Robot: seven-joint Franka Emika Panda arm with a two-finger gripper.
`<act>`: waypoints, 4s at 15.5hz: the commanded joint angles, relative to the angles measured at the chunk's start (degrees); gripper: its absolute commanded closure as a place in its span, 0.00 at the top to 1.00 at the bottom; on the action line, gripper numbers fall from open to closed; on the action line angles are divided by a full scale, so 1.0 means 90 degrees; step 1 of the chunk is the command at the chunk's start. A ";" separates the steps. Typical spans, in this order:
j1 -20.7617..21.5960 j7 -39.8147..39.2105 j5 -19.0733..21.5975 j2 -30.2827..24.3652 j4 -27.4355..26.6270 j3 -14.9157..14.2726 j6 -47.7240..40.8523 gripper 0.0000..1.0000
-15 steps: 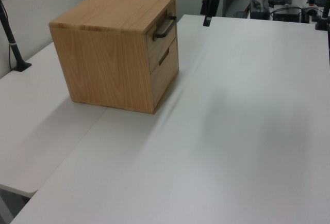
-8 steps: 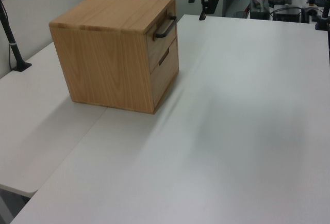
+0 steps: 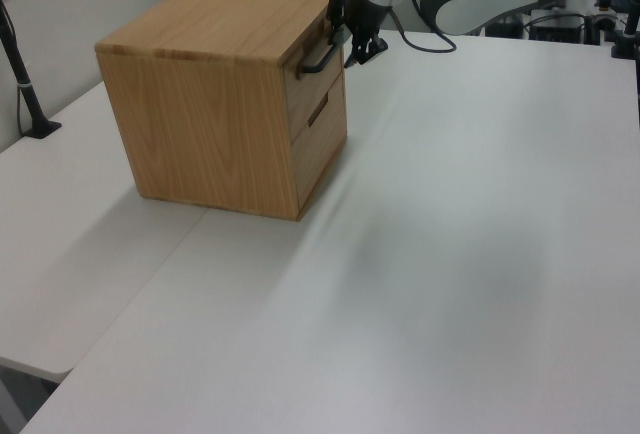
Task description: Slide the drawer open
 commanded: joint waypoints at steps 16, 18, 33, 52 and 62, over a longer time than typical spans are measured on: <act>0.0132 -0.0311 -0.0878 0.0227 -0.0218 -0.0107 0.0613 0.29; 0.0151 -0.0321 -0.0810 0.0208 -0.0315 -0.0107 0.0769 0.13; 0.0591 -0.0301 0.0761 -0.3189 -0.3548 0.0137 -0.0663 0.03; -0.0443 0.2361 0.2931 -0.3055 -0.1304 0.0255 -0.5204 1.00; -0.1245 0.5286 0.2286 -0.2107 -0.0355 0.0206 -0.5412 1.00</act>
